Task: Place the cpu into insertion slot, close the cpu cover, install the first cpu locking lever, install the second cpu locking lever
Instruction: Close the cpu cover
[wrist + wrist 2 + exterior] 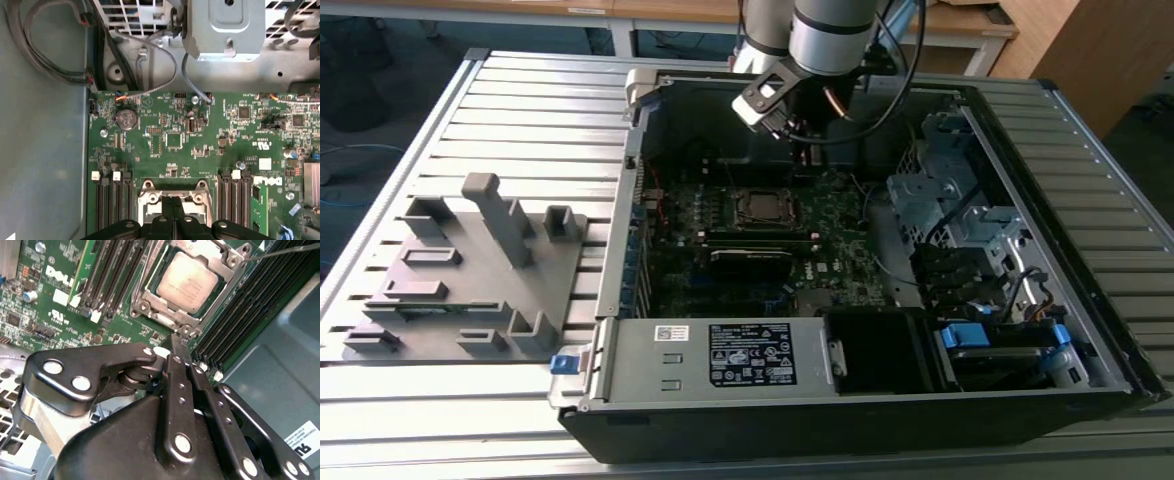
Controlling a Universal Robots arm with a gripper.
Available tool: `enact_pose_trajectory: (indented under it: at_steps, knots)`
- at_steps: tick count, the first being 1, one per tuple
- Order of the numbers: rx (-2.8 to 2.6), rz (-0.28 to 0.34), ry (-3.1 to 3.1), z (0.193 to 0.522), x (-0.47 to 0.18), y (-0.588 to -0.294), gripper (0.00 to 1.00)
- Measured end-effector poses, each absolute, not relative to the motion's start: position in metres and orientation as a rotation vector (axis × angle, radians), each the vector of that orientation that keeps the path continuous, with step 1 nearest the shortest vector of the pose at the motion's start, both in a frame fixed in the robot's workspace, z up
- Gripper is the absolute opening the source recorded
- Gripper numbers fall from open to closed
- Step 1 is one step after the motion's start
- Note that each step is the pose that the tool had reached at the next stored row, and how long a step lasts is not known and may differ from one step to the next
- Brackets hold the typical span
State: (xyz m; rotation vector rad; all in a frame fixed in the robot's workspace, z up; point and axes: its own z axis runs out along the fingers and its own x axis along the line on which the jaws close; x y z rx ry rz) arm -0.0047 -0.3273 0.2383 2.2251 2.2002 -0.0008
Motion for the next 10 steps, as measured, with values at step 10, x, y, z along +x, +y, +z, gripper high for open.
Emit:
enact_pose_trajectory:
  at_steps: [10]
  knots:
    - [2.238, -0.031, 2.214, 0.2379, -0.0052, -0.3274, 0.1]
